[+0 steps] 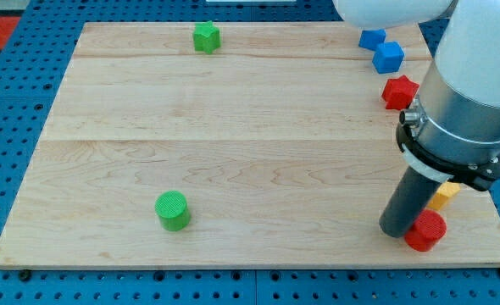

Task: Place the green circle in between the yellow hexagon and yellow heart

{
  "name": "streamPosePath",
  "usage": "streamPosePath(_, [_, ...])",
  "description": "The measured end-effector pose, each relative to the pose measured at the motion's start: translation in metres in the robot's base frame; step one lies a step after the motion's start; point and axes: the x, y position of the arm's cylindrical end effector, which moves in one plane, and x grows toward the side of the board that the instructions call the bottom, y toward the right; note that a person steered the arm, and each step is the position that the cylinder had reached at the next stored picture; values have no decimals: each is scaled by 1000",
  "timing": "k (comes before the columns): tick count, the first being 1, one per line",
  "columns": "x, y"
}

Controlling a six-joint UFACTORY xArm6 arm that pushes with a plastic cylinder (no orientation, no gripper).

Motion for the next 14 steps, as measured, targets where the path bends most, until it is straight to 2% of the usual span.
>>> streamPosePath(3, [8, 36])
streamPosePath(4, [19, 7])
streamPosePath(5, [39, -81])
streamPosePath(6, [38, -130])
streamPosePath(7, [40, -221])
streamPosePath(8, [30, -289])
streamPosePath(9, [-1, -336])
streamPosePath(11, [-45, -280])
streamPosePath(13, [4, -322])
streamPosePath(14, [9, -306])
